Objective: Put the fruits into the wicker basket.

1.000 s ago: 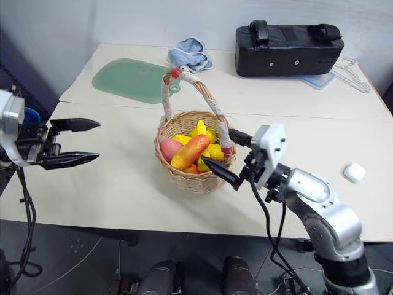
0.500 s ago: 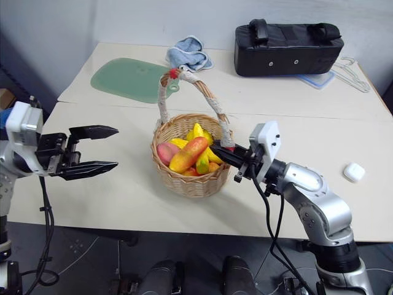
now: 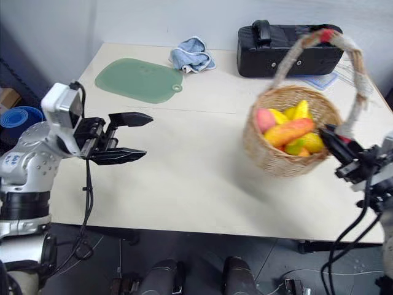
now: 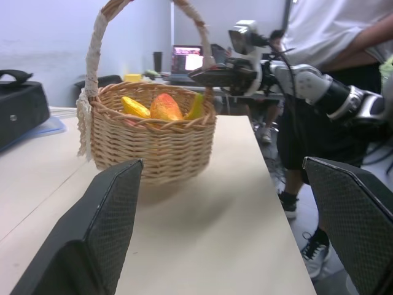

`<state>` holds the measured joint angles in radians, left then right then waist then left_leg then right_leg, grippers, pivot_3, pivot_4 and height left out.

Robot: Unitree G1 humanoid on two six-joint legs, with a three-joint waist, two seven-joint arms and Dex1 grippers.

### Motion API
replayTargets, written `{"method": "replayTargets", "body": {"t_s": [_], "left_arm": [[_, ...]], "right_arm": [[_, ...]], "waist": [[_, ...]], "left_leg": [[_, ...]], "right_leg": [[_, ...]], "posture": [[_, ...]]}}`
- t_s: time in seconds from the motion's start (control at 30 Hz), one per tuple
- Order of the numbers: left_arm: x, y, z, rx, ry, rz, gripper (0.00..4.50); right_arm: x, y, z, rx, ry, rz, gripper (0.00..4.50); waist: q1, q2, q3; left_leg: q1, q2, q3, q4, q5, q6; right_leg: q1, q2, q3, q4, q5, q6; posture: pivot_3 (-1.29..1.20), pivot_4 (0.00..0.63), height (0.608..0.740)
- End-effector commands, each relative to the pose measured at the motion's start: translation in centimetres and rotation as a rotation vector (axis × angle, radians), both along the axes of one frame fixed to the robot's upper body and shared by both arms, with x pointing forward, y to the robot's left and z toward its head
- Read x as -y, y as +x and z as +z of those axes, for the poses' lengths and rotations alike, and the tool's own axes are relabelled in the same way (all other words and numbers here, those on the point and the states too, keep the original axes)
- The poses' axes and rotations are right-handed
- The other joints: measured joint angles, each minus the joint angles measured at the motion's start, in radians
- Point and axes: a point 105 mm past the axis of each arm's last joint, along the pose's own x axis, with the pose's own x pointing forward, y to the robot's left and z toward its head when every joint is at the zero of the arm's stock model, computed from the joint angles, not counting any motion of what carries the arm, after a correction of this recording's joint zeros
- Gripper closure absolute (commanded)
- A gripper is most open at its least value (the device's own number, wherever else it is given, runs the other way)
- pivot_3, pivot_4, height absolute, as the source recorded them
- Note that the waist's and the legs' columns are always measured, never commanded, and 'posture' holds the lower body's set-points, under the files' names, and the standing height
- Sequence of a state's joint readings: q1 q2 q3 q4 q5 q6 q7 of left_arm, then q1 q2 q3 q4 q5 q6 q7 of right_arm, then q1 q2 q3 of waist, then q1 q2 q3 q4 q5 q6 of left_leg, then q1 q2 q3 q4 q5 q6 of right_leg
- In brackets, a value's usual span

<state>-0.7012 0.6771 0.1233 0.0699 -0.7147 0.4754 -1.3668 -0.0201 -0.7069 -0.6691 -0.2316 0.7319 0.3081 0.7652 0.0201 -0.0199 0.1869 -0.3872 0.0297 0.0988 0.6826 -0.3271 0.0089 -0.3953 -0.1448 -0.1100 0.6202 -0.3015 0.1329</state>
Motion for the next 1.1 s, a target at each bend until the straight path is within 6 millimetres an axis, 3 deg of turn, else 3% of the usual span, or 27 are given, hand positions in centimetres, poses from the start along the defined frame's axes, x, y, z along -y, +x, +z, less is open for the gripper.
{"method": "replayTargets", "body": {"t_s": [0.03,0.17,0.3,0.43,0.6,0.77,0.9,1.1], "left_arm": [[0.5,0.4,0.3,0.038,0.016,-0.018,0.11],[0.6,0.8,0.2,-0.012,-0.004,0.001,0.11],[-0.4,0.9,-0.5,-0.036,0.019,0.043,0.11],[-1.5,0.8,-2.3,-0.062,0.074,0.095,0.11],[-3.4,2.0,-5.0,-0.028,0.158,0.259,0.11],[-5.6,1.9,-6.7,0.013,0.228,0.328,0.11],[-6.5,0.9,-8.2,-0.017,0.282,0.337,0.11],[-7.2,-0.2,-10.7,-0.046,0.342,0.37,0.11]], "right_arm": [[2.9,0.4,0.3,0.051,-0.039,-0.058,4.31],[4.4,1.6,-1.8,-0.026,-0.015,-0.061,4.31],[5.2,2.3,-2.4,-0.034,-0.025,-0.069,2.94],[5.8,1.5,-2.4,-0.047,-0.054,-0.069,1.58],[6.3,-1.5,-1.9,-0.078,-0.134,-0.069,0.01],[5.9,-5.0,-1.7,-0.139,-0.279,-0.034,0.01],[4.2,-7.1,-2.3,-0.192,-0.369,0.068,0.01],[-1.0,-8.7,-7.6,-0.308,-0.493,0.413,0.01]], "waist": [[-0.003,0.0,0.0],[-0.012,0.001,0.0],[-0.023,0.001,0.0],[-0.022,0.003,0.001],[-0.003,0.004,0.001],[0.003,0.004,0.001],[0.003,0.004,0.001],[0.002,0.004,0.001]], "left_leg": [[0.001,0.0,0.0,0.0,0.0,0.0],[0.0,0.0,0.0,0.0,0.0,0.0],[0.001,0.001,-0.001,0.0,0.0,0.0],[0.001,0.001,-0.002,0.0,0.0,0.0],[0.0,0.001,-0.003,0.0,0.0,0.0],[0.001,0.001,-0.001,0.0,0.0,0.0],[0.001,0.001,-0.003,0.0,0.0,0.0],[0.002,0.001,-0.005,-0.001,-0.001,0.0]], "right_leg": [[0.0,0.0,0.0,0.001,0.0,0.0],[0.0,0.0,0.0,0.001,0.0,0.0],[0.0,0.0,0.0,0.002,0.0,0.0],[0.0,0.0,0.0,0.003,0.0,0.0],[0.001,0.0,-0.001,0.001,0.0,0.0],[0.001,0.0,0.0,-0.001,0.0,0.0],[0.002,0.0,0.0,-0.002,0.0,0.0],[0.002,0.0,0.001,-0.001,0.0,0.0]], "posture": [[0.0,0.15,0.74],[0.0,0.15,0.74],[0.0,0.15,0.74],[0.0,0.15,0.74],[0.0,0.15,0.74],[0.0,0.15,0.74],[0.0,0.15,0.74],[0.0,0.15,0.74]]}}
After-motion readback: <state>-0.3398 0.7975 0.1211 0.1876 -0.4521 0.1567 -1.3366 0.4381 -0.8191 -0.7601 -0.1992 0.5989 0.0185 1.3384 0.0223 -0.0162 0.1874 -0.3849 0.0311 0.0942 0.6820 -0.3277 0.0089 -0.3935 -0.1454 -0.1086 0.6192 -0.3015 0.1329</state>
